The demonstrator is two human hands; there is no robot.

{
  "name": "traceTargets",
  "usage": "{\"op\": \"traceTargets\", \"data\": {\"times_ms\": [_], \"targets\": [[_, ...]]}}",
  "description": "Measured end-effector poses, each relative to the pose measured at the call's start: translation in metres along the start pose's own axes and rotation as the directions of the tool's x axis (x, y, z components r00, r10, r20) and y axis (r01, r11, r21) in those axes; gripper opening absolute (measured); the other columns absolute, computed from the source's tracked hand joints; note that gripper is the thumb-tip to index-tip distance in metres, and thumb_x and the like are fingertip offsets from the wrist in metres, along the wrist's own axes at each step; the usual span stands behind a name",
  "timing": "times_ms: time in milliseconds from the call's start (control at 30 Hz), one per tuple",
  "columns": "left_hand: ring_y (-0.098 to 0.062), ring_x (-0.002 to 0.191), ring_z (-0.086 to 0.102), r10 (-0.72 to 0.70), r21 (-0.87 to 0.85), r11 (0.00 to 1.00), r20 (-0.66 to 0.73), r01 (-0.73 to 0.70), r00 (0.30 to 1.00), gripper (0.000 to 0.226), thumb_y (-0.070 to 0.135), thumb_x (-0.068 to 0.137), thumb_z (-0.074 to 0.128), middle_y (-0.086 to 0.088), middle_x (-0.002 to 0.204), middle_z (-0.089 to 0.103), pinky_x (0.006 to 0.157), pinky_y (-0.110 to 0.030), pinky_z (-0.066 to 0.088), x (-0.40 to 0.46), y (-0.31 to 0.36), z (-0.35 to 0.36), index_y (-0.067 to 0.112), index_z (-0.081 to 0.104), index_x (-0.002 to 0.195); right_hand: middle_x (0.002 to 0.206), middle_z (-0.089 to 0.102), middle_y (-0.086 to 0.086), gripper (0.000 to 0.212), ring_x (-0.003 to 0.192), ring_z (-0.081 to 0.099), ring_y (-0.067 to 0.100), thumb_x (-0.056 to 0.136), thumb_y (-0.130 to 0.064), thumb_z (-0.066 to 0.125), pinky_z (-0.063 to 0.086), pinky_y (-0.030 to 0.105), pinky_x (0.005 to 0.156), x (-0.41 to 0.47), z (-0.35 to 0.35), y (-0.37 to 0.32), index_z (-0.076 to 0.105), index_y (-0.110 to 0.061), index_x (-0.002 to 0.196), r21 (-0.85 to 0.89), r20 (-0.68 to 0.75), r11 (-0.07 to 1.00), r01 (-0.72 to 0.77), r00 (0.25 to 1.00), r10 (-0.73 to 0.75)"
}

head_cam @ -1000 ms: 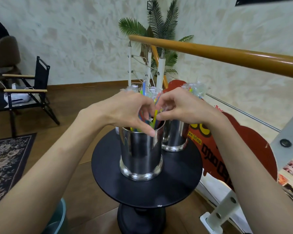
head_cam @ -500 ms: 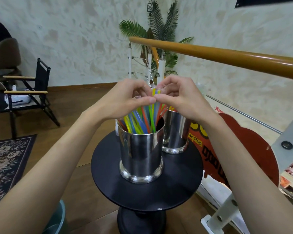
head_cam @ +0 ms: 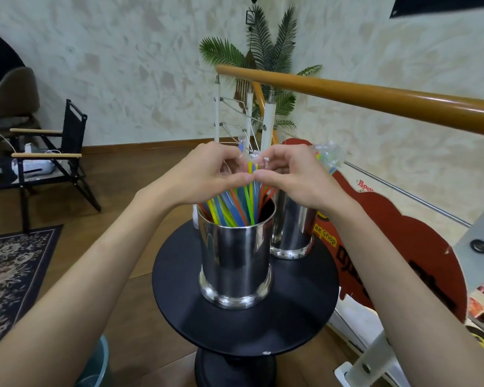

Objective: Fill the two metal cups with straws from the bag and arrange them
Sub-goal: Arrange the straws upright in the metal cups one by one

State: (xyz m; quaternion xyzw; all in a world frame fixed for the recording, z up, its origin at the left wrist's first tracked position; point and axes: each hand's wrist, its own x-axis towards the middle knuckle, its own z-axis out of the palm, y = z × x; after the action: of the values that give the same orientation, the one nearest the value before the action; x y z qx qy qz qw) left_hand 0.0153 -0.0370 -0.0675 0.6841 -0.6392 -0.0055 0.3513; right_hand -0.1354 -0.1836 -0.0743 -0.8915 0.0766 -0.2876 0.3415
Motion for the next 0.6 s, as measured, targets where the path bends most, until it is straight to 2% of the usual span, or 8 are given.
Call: {"op": "traceTargets", "data": {"times_ms": [67,133,267,433,500,600], "targets": [[-0.014,0.074,0.061,-0.004,0.021,1.000,0.004,0.004,1.000,0.019,0.038,0.090,0.072,0.007,0.077,0.067,0.070,-0.031,0.048,0.0000,0.0001,-0.0002,0.019,0.070,0.086,0.086,0.074,0.008,0.016,0.077,0.071,0.013,0.090,-0.012,0.075,0.059,0.034,0.079,-0.0006,0.0003,0.0005,0.070,-0.005,0.103,-0.015,0.020,1.000,-0.005,1.000,0.006],[-0.011,0.073,0.060,-0.003,0.044,0.999,0.015,0.002,1.000,0.018,0.037,0.090,0.073,0.009,0.076,0.065,0.070,-0.032,0.048,0.0003,0.0006,-0.0004,0.021,0.070,0.084,0.083,0.073,0.004,0.017,0.074,0.070,0.007,0.090,-0.012,0.076,0.059,0.032,0.078,-0.0012,0.0004,0.0000,0.070,-0.006,0.104,-0.025,0.035,1.000,-0.006,0.999,0.007],[-0.016,0.077,0.060,0.009,0.088,0.996,0.040,-0.013,0.999,0.017,0.033,0.092,0.072,0.007,0.077,0.064,0.075,-0.043,0.050,-0.0005,-0.0012,-0.0012,0.020,0.067,0.082,0.077,0.069,-0.001,0.021,0.071,0.066,-0.001,0.092,-0.007,0.072,0.051,0.017,0.070,-0.0029,0.0004,-0.0004,0.066,-0.011,0.112,-0.033,0.085,0.999,-0.022,0.996,0.025],[-0.021,0.082,0.062,0.008,0.084,0.996,0.069,-0.014,0.998,0.014,0.030,0.093,0.071,0.002,0.080,0.067,0.081,-0.049,0.051,-0.0012,-0.0038,-0.0022,0.020,0.067,0.085,0.074,0.063,-0.007,0.023,0.068,0.062,-0.004,0.093,-0.006,0.071,0.047,0.012,0.069,-0.0048,-0.0010,-0.0010,0.065,-0.015,0.113,-0.039,0.121,0.999,-0.031,0.992,0.035],[-0.021,0.084,0.063,0.006,0.088,0.996,0.078,-0.013,0.997,0.013,0.029,0.094,0.071,0.004,0.081,0.068,0.082,-0.048,0.050,-0.0006,-0.0043,-0.0023,0.020,0.067,0.086,0.074,0.063,-0.003,0.022,0.069,0.062,0.000,0.093,-0.006,0.070,0.048,0.015,0.069,-0.0052,-0.0014,-0.0017,0.066,-0.018,0.111,-0.052,0.120,0.999,-0.018,0.992,0.025],[-0.015,0.084,0.062,0.000,0.091,0.996,0.088,-0.008,0.996,0.010,0.030,0.095,0.070,0.008,0.082,0.067,0.083,-0.046,0.050,-0.0001,-0.0047,-0.0018,0.021,0.069,0.091,0.086,0.069,0.014,0.022,0.082,0.068,0.018,0.094,-0.006,0.069,0.055,0.024,0.076,-0.0056,-0.0011,-0.0017,0.066,-0.021,0.110,-0.063,0.129,0.998,-0.002,0.992,0.011]]}}
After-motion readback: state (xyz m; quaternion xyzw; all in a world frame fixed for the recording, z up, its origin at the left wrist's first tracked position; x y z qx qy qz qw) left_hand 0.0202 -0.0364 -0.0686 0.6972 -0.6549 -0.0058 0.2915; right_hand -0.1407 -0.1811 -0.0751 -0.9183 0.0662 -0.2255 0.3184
